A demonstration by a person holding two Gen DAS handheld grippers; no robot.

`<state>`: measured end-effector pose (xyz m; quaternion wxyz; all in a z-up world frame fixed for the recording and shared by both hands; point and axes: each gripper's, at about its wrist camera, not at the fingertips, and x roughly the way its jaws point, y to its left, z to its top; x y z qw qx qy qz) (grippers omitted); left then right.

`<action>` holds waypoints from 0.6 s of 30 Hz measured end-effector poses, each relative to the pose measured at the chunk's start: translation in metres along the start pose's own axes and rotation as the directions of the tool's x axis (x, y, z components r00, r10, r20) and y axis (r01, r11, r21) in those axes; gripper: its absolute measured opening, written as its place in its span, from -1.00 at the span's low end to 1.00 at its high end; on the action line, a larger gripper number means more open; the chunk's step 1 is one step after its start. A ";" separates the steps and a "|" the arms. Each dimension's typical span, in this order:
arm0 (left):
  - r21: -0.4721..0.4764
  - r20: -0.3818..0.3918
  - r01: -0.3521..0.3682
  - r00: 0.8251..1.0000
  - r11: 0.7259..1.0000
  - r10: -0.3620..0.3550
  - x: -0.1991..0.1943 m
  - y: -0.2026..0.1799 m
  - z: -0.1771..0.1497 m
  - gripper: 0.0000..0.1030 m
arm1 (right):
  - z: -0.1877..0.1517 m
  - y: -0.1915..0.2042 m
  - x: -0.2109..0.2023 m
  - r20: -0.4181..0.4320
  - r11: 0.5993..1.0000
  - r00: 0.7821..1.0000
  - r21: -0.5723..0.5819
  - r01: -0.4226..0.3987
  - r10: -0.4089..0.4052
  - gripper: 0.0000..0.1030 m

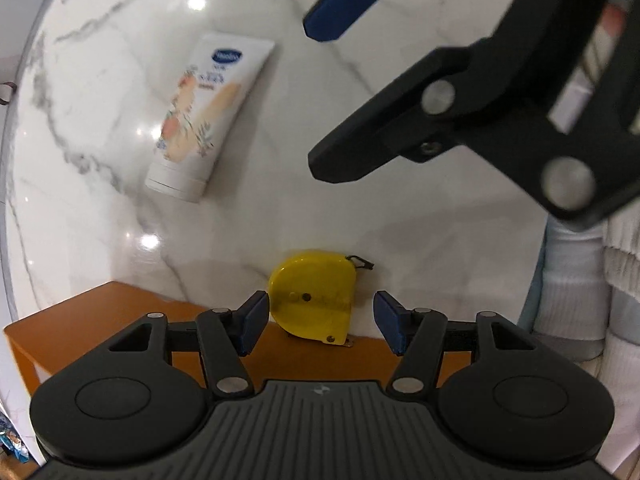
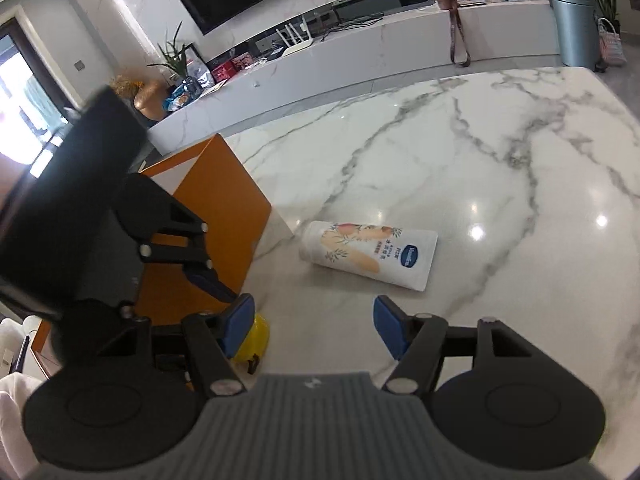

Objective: Organize rigid objects
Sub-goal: 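Grasp the yellow tape measure with the left gripper while the right grasps the Vaseline tube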

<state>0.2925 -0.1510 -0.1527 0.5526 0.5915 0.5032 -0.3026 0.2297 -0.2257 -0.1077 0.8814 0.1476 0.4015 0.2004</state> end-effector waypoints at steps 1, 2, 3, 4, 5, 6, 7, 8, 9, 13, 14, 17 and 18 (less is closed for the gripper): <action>-0.004 -0.008 0.002 1.000 1.000 -0.002 0.004 0.001 0.000 0.37 | 0.000 0.000 0.002 -0.005 1.000 1.000 -0.007 -0.004 0.004 0.29; -0.001 -0.010 -0.002 1.000 1.000 0.002 0.007 0.002 0.001 0.37 | 0.000 0.000 0.003 -0.009 1.000 1.000 -0.010 -0.007 0.007 0.29; -0.003 -0.015 0.002 1.000 1.000 -0.002 0.011 0.005 0.001 0.37 | 0.000 0.000 0.004 -0.013 1.000 1.000 -0.012 -0.012 0.011 0.29; -0.013 -0.021 0.011 1.000 1.000 -0.011 0.014 0.007 0.002 0.37 | 0.000 0.000 0.005 -0.016 1.000 1.000 -0.013 -0.016 0.016 0.29; -0.016 -0.025 0.016 1.000 1.000 -0.017 0.018 0.008 0.002 0.37 | 0.000 0.000 0.006 -0.018 1.000 1.000 -0.013 -0.019 0.019 0.29; -0.020 -0.032 0.019 0.999 1.000 -0.019 0.021 0.009 0.002 0.37 | 0.000 -0.001 0.007 -0.019 1.000 1.000 -0.014 -0.021 0.021 0.29; -0.021 -0.037 0.028 0.999 0.999 -0.029 0.022 0.011 0.002 0.37 | 0.001 -0.001 0.007 -0.020 1.000 1.000 -0.016 -0.023 0.022 0.29; -0.025 -0.039 0.034 0.999 0.999 -0.035 0.024 0.013 0.001 0.37 | 0.001 -0.001 0.008 -0.021 1.000 1.000 -0.018 -0.023 0.023 0.29; -0.037 -0.040 0.041 0.998 0.998 -0.043 0.025 0.014 0.000 0.35 | 0.001 -0.001 0.009 -0.021 1.000 1.000 -0.022 -0.022 0.022 0.29; -0.090 -0.012 0.050 0.999 0.995 -0.051 0.027 0.020 -0.008 0.18 | 0.002 0.002 0.014 -0.010 0.996 1.000 -0.083 0.012 -0.013 0.29; -0.112 -0.004 0.056 0.998 0.992 -0.056 0.027 0.022 -0.010 0.16 | 0.003 0.004 0.015 -0.001 0.993 1.000 -0.114 0.027 -0.027 0.28; -0.172 0.026 0.052 0.999 0.984 -0.048 0.028 0.027 -0.018 0.14 | 0.004 0.010 0.021 0.031 0.971 0.996 -0.225 0.084 -0.080 0.28; -0.194 0.030 0.046 0.999 0.980 -0.041 0.029 0.029 -0.018 0.13 | 0.004 0.012 0.024 0.037 0.960 0.995 -0.261 0.103 -0.097 0.28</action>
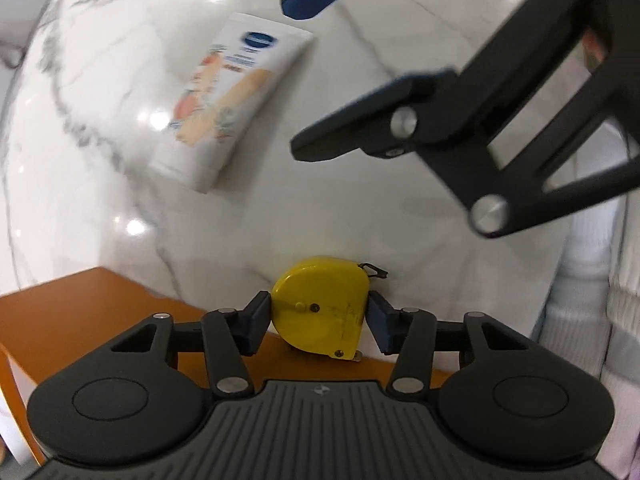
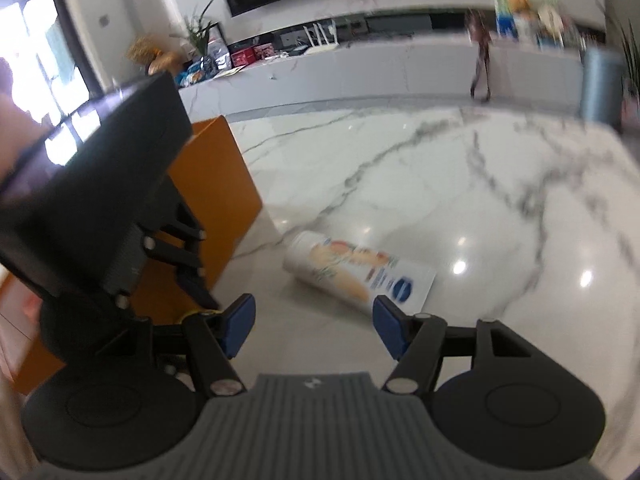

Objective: Organize rigid objects
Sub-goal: 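Grasp the yellow tape measure with the left gripper while the right grasps the Vaseline tube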

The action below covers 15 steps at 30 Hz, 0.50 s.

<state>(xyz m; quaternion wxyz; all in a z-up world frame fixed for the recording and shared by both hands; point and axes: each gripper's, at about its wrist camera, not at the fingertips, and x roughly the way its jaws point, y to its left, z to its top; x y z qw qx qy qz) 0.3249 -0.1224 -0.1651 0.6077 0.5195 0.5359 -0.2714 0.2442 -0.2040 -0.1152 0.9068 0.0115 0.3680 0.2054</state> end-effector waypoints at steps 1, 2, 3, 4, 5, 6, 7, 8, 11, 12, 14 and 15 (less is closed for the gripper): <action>-0.019 0.006 -0.007 1.000 1.000 0.007 0.000 0.003 0.000 0.13 | 0.000 0.003 0.003 0.003 0.999 1.000 -0.048 0.021 -0.020 0.28; -0.033 0.012 -0.014 1.000 0.999 0.014 0.001 0.005 0.000 0.13 | 0.000 0.005 0.006 0.004 0.996 0.999 -0.083 0.032 -0.032 0.27; -0.049 0.010 -0.021 1.000 0.999 0.021 0.002 0.007 0.000 0.13 | 0.000 0.007 0.010 0.006 0.991 0.999 -0.124 0.041 -0.041 0.26; -0.068 0.003 -0.029 1.000 0.997 0.030 0.003 0.011 0.000 0.13 | 0.000 0.009 0.014 0.010 0.985 0.999 -0.166 0.050 -0.049 0.24; -0.083 0.002 -0.039 0.999 0.996 0.039 0.004 0.014 0.000 0.13 | 0.000 0.011 0.017 0.015 0.977 0.998 -0.204 0.056 -0.054 0.24; -0.094 0.005 -0.045 0.999 0.995 0.045 0.005 0.018 0.000 0.13 | 0.000 0.012 0.021 0.018 0.970 0.998 -0.235 0.059 -0.056 0.24; -0.112 0.011 -0.043 0.999 0.993 0.045 0.006 0.022 -0.001 0.13 | 0.000 0.013 0.025 0.019 0.963 0.998 -0.261 0.059 -0.055 0.24; -0.137 0.017 -0.028 0.999 0.990 0.031 0.006 0.027 -0.002 0.13 | 0.002 0.012 0.029 0.021 0.959 0.999 -0.277 0.052 -0.048 0.24; -0.160 0.051 0.016 0.999 0.987 -0.008 0.007 0.036 -0.008 0.13 | 0.007 0.008 0.042 0.033 0.950 0.999 -0.312 0.037 -0.028 0.24; -0.158 0.059 0.015 0.998 0.987 -0.006 0.008 0.037 -0.010 0.13 | 0.009 0.006 0.046 0.042 0.944 0.999 -0.328 0.041 -0.028 0.24; -0.166 0.077 0.016 0.997 0.986 -0.003 0.008 0.040 -0.014 0.13 | 0.010 0.004 0.052 0.054 0.929 0.998 -0.368 0.045 -0.027 0.28; -0.170 0.084 0.019 0.996 0.985 -0.004 0.009 0.041 -0.014 0.13 | 0.011 0.003 0.056 0.049 0.926 0.998 -0.376 0.044 -0.028 0.30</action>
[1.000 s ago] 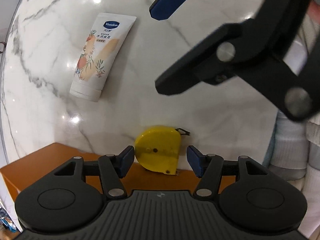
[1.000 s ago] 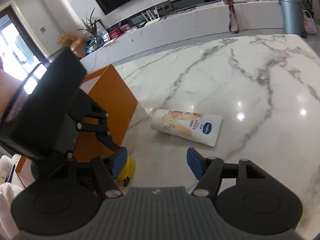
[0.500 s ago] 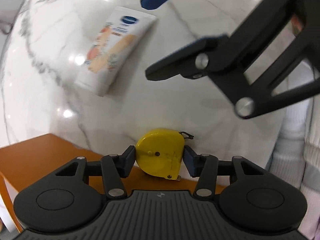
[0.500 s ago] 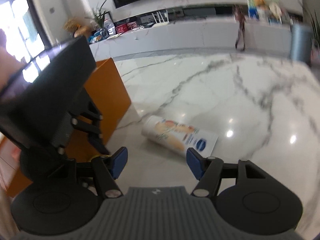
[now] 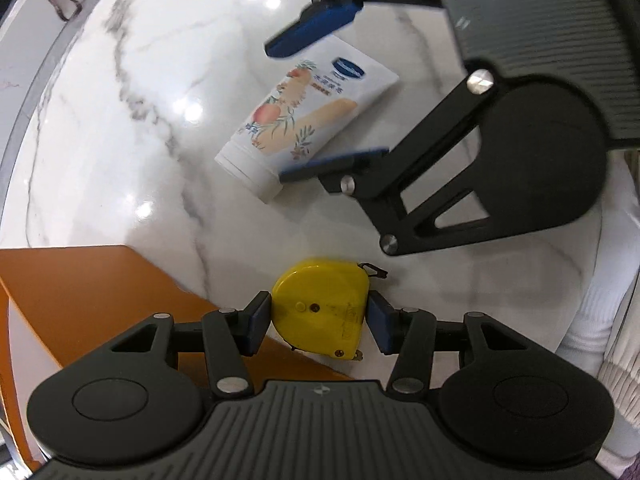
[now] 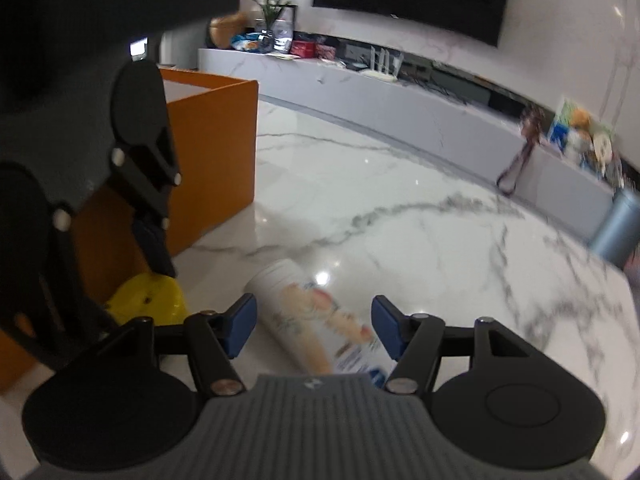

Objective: Organize rigid objects
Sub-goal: 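Grasp the yellow tape measure with the left gripper while the right grasps the Vaseline tube, then lift the tape measure and Vaseline tube and carry them over the orange box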

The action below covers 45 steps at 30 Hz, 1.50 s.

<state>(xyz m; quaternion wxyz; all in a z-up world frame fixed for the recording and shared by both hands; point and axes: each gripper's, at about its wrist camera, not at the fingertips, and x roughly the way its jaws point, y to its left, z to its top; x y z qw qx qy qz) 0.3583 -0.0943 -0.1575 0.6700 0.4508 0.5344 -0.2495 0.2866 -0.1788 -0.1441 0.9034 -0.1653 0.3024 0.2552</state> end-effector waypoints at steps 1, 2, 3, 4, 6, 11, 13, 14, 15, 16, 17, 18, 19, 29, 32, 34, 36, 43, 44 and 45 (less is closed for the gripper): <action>0.000 0.006 0.005 1.000 1.000 -0.005 0.000 0.001 0.000 0.13 | 0.000 -0.002 0.004 -0.009 1.000 1.000 -0.001 -0.013 0.013 0.31; 0.001 0.011 0.009 1.000 1.000 -0.009 0.001 0.002 -0.001 0.13 | -0.001 -0.003 0.008 -0.020 1.000 1.000 0.000 -0.022 0.022 0.31; 0.001 0.012 0.008 1.000 1.000 -0.008 0.002 0.003 -0.001 0.13 | -0.002 -0.003 0.011 -0.036 1.000 0.999 0.001 -0.029 0.029 0.31; 0.003 0.010 0.004 1.000 1.000 -0.004 0.002 0.003 -0.002 0.13 | -0.003 -0.002 0.015 -0.058 0.999 0.998 -0.001 -0.041 0.041 0.31; 0.016 -0.003 -0.010 1.000 1.000 0.010 0.005 0.004 -0.005 0.13 | -0.005 -0.002 0.016 -0.065 0.999 0.997 -0.003 -0.048 0.047 0.30; 0.005 -0.006 -0.019 1.000 1.000 0.019 0.010 0.009 -0.010 0.13 | 0.000 -0.007 0.003 -0.202 0.988 0.969 0.083 -0.131 0.145 0.10; 0.002 -0.003 -0.020 1.000 1.000 0.020 0.011 0.011 -0.011 0.13 | -0.002 -0.005 -0.006 -0.233 0.983 0.956 0.093 -0.160 0.178 0.14; 0.002 -0.003 -0.024 1.000 1.000 0.024 0.012 0.012 -0.013 0.13 | -0.004 -0.004 -0.010 -0.243 0.980 0.951 0.103 -0.172 0.192 0.14; 0.003 -0.002 -0.030 1.000 1.000 0.030 0.013 0.013 -0.014 0.13 | -0.005 -0.003 -0.014 -0.249 0.977 0.947 0.118 -0.180 0.205 0.10; 0.010 -0.002 -0.036 0.999 0.999 0.036 0.013 0.013 -0.015 0.13 | -0.006 -0.004 -0.017 -0.243 0.974 0.947 0.143 -0.176 0.208 0.10; 0.012 -0.003 -0.041 0.999 0.999 0.041 0.014 0.013 -0.016 0.13 | -0.006 -0.006 -0.019 -0.230 0.974 0.954 0.164 -0.158 0.193 0.14; 0.014 -0.004 -0.046 0.999 0.999 0.046 0.015 0.014 -0.017 0.13 | -0.005 -0.009 -0.021 -0.215 0.974 0.961 0.184 -0.133 0.172 0.23; 0.016 -0.007 -0.049 0.999 0.999 0.049 0.016 0.014 -0.017 0.13 | -0.004 -0.013 -0.022 -0.196 0.971 0.969 0.215 -0.107 0.150 0.28; 0.046 -0.008 -0.078 0.997 0.996 0.079 0.025 0.020 -0.027 0.13 | 0.007 -0.010 0.006 -0.128 0.962 0.984 0.260 -0.089 0.126 0.31; 0.069 -0.010 -0.103 0.995 0.992 0.104 0.028 0.020 -0.030 0.13 | 0.003 -0.006 0.009 -0.139 0.969 0.985 0.238 -0.069 0.104 0.19; 0.071 -0.002 -0.101 0.995 0.992 0.101 0.029 0.023 -0.032 0.13 | 0.003 -0.007 0.007 -0.143 0.971 0.985 0.233 -0.058 0.093 0.05; 0.063 0.007 -0.100 0.995 0.993 0.100 0.029 0.025 -0.034 0.13 | 0.002 -0.010 0.007 -0.147 0.971 0.986 0.236 -0.044 0.081 -0.08; 0.072 0.070 -0.137 0.989 0.988 0.132 0.029 0.030 -0.048 0.13 | -0.005 -0.026 -0.004 -0.150 0.916 0.974 0.388 -0.099 0.169 -0.10; 0.064 0.086 -0.137 0.988 0.989 0.131 0.028 0.032 -0.051 0.13 | -0.007 -0.028 -0.006 -0.150 0.904 0.972 0.415 -0.103 0.180 -0.10; 0.051 0.105 -0.133 0.986 0.990 0.127 0.026 0.034 -0.054 0.13 | -0.009 -0.031 -0.008 -0.149 0.891 0.971 0.441 -0.106 0.189 -0.10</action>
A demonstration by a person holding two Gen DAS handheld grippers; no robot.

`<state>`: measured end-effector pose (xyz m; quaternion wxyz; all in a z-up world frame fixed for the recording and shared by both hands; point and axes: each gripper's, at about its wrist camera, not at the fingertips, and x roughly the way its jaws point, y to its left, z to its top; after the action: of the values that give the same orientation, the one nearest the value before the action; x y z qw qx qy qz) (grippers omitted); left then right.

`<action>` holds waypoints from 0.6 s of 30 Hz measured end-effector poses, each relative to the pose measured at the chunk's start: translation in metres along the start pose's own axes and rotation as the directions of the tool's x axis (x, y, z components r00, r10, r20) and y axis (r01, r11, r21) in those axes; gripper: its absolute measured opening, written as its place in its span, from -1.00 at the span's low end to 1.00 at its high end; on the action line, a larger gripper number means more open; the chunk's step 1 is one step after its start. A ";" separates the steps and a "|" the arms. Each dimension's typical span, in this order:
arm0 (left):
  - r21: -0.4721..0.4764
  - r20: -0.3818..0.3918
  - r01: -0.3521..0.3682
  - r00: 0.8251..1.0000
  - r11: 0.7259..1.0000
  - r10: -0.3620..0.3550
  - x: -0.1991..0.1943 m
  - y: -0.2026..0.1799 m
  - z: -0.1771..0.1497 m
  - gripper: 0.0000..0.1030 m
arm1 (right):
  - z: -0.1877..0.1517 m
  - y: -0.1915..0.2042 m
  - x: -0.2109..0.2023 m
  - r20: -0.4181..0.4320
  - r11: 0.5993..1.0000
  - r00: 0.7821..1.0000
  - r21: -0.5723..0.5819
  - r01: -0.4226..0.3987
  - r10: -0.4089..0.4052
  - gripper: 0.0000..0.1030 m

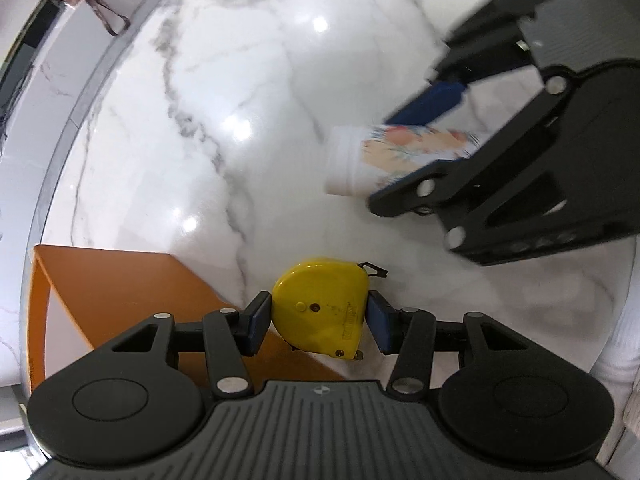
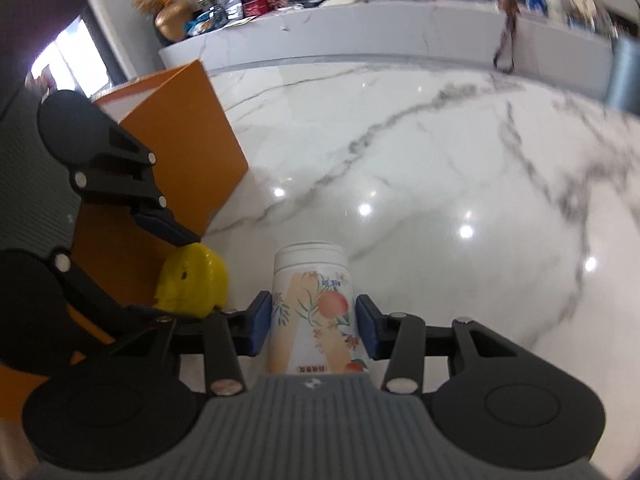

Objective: Organize rigid objects
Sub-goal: 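Lift the tape measure and Vaseline tube and carry them over the orange box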

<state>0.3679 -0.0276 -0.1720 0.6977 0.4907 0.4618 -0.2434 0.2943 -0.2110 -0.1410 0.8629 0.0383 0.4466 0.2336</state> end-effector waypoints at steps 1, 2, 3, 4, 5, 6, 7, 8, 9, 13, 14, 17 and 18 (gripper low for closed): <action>-0.001 0.008 0.000 1.000 1.000 0.000 -0.001 0.001 -0.002 0.13 | -0.001 -0.003 -0.003 0.003 1.000 1.000 0.030 -0.009 0.008 -0.11; -0.005 0.016 -0.004 1.000 1.000 0.005 -0.002 0.001 -0.005 0.13 | -0.002 -0.006 -0.007 0.011 0.998 1.000 0.057 -0.017 0.016 -0.11; -0.012 0.028 -0.005 1.000 1.000 0.005 -0.004 0.000 -0.008 0.13 | -0.003 -0.009 -0.011 0.021 0.997 1.000 0.078 -0.025 0.024 -0.11; -0.025 0.038 0.007 0.999 1.000 -0.006 -0.007 -0.001 -0.010 0.13 | -0.003 -0.012 -0.017 0.033 0.994 0.999 0.102 -0.034 0.030 -0.11; -0.036 0.056 0.023 0.998 0.999 -0.021 -0.012 -0.002 -0.014 0.13 | -0.004 -0.013 -0.021 0.046 0.993 0.998 0.114 -0.038 0.033 -0.11; -0.040 0.081 0.043 0.996 0.998 -0.040 -0.019 -0.003 -0.018 0.13 | -0.004 -0.013 -0.027 0.064 0.992 0.997 0.123 -0.041 0.033 -0.11; -0.043 0.106 0.062 0.993 0.997 -0.057 -0.028 -0.004 -0.023 0.13 | -0.003 -0.012 -0.032 0.080 0.991 0.996 0.128 -0.042 0.032 -0.11; -0.048 0.129 0.075 0.989 0.996 -0.069 -0.040 -0.024 -0.003 0.13 | -0.004 -0.010 -0.038 0.097 0.991 0.995 0.129 -0.045 0.033 -0.11; -0.049 0.154 0.087 0.985 0.995 -0.078 -0.058 -0.056 0.001 0.13 | -0.004 -0.008 -0.043 0.112 0.991 0.993 0.127 -0.048 0.033 -0.11; -0.068 0.240 0.114 0.966 0.991 -0.095 -0.120 -0.064 0.002 0.13 | -0.008 0.010 -0.064 0.171 0.995 0.984 0.080 -0.062 0.048 -0.11; -0.068 0.256 0.111 0.963 0.992 -0.090 -0.133 -0.060 -0.005 0.13 | -0.009 0.015 -0.069 0.183 0.996 0.982 0.062 -0.066 0.053 -0.11; -0.073 0.272 0.099 0.959 0.992 -0.076 -0.152 -0.044 -0.015 0.13 | -0.009 0.028 -0.088 0.221 0.993 0.970 0.037 -0.112 0.101 -0.11; -0.082 0.267 0.090 0.962 0.993 -0.065 -0.160 -0.062 -0.010 0.13 | -0.008 0.034 -0.093 0.231 0.990 0.965 0.032 -0.134 0.123 -0.11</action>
<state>0.2414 -0.0614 -0.0604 0.7650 0.4022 0.3948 -0.3117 0.2293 -0.2231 -0.0664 0.8903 0.1143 0.3464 0.2726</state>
